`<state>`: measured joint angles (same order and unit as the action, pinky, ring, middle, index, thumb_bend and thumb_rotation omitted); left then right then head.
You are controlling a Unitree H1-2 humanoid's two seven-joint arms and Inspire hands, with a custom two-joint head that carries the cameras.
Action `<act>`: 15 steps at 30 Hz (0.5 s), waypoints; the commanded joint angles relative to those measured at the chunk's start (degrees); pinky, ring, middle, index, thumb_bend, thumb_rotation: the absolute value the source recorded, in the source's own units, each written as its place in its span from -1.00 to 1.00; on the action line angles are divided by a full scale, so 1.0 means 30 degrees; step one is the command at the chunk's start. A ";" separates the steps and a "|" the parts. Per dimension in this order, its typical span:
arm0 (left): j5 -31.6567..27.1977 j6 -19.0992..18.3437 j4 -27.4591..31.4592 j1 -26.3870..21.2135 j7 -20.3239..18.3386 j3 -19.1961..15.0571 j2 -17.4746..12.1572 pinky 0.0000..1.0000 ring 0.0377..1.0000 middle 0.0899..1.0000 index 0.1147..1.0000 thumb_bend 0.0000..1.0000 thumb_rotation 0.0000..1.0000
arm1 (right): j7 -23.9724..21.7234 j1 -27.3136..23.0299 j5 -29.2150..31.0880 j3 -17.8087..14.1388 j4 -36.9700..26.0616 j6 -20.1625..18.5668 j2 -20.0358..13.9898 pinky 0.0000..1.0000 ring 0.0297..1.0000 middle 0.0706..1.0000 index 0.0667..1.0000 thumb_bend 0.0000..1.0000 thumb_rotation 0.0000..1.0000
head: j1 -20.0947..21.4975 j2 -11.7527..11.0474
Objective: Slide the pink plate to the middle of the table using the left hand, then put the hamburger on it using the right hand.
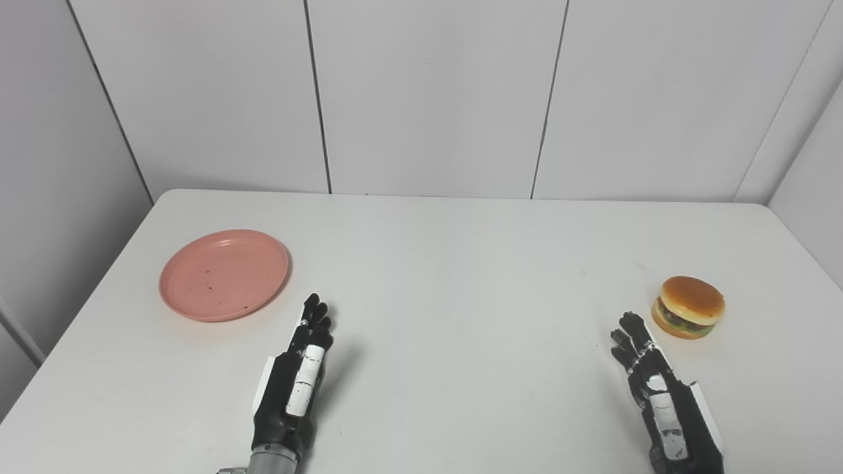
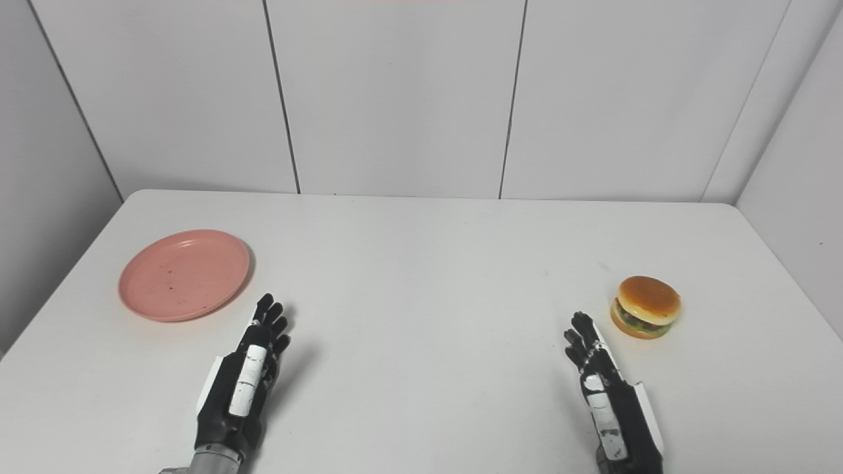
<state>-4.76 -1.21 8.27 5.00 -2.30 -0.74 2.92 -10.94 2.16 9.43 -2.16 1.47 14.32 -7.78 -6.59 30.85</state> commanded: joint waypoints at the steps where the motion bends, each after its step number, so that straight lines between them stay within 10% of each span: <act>1: 0.0225 0.0837 0.0245 0.0231 0.0266 0.0146 0.0328 1.00 1.00 1.00 1.00 0.70 0.67 | -0.0193 -0.0354 0.0281 -0.0417 0.2117 0.0124 -0.0646 0.93 0.92 0.93 0.89 0.81 0.90 | -0.0461 -0.0302; 15: 0.0476 0.1937 -0.0835 0.0333 0.0660 0.0819 0.0412 1.00 1.00 1.00 1.00 0.62 0.67 | -0.0900 -0.0722 0.0987 -0.0771 0.4523 0.1833 -0.1107 0.89 0.90 0.91 0.87 0.86 0.86 | -0.1408 -0.1648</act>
<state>-3.57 2.86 5.46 4.97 -0.56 1.61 3.53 -14.58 1.55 12.68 -2.62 6.76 22.25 -8.65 -10.81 25.84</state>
